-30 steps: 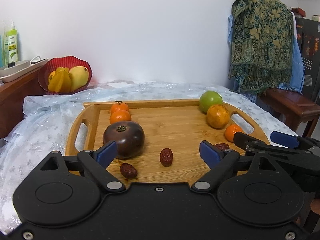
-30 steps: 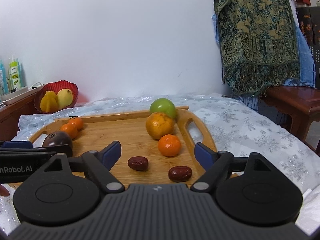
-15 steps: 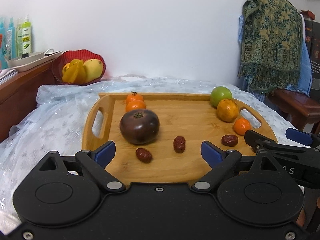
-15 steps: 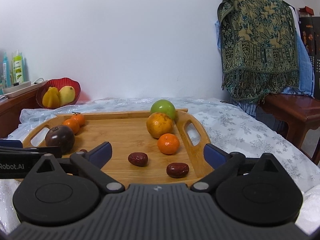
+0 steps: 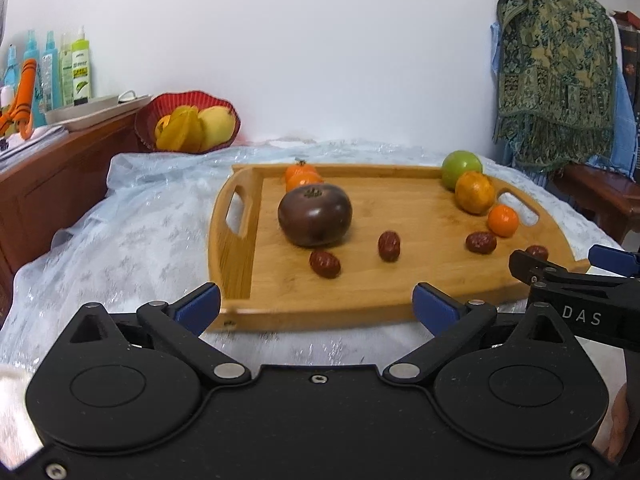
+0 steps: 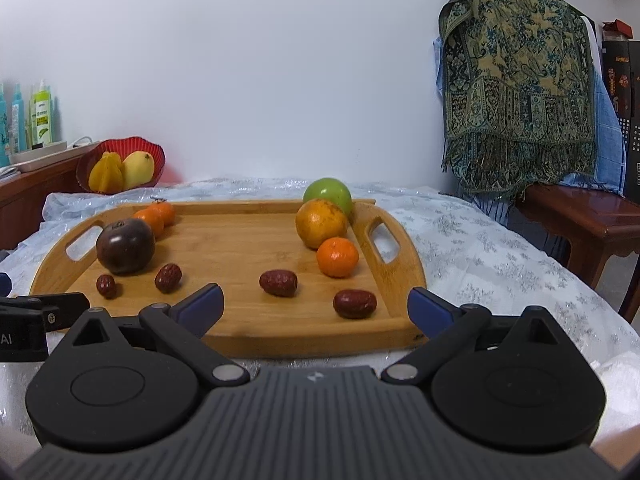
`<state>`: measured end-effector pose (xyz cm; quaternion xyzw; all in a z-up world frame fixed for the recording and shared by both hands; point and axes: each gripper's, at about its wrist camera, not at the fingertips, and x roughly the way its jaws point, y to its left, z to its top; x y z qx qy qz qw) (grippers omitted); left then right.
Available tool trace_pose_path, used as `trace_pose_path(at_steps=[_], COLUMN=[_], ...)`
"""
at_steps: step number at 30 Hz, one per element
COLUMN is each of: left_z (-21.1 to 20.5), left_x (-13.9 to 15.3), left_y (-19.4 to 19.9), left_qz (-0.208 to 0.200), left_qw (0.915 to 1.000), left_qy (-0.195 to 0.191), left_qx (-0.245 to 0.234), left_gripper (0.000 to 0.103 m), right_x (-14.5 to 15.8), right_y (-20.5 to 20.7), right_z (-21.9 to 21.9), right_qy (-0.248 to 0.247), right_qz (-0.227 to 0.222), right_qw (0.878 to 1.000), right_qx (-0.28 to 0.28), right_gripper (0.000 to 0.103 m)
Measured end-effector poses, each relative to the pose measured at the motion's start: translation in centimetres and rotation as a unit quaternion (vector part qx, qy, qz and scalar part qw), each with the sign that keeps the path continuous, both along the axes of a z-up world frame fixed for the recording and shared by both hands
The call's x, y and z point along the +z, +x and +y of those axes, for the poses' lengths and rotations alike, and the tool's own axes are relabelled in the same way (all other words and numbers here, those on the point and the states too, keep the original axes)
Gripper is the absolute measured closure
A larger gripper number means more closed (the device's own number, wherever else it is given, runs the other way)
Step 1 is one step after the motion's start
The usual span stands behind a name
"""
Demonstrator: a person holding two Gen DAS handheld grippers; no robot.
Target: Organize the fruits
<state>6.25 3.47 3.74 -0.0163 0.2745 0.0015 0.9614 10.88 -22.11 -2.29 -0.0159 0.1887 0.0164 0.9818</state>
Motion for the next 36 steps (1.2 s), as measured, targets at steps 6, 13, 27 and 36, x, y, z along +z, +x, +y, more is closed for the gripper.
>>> trace_pose_path(at_steps=[6,13,27,36], left_z=[0.4,0.6,0.5,0.8], left_x=[-0.7,-1.4,-2.6,-3.1], left_y=[-0.1,0.3,1.5,2.3], left_qz=[0.018,0.04,0.08,0.095], left_qw=[0.9997,0.9988,0.9962,0.9943], left_qy=[-0.008,-0.005,-0.008,-0.012], left_qx=[0.012,0.026,0.033,0.045], left_gripper=[0.001,0.001,0.001,0.001], right_x=[-0.8,-1.4,-2.8,-3.5], right_y=[-0.3,-0.5,0.6,1.2], right_z=[0.3,0.6,0.7,0.9], right_qy=[-0.003,-0.005,0.011,0.008], right_qz=[0.016,0.03,0.077,0.088], right_qw=[1.0,1.0,0.997,0.996], right_qx=[0.004,0.007,0.01,0.006], right_gripper=[0.0,0.0,0.0,0.0])
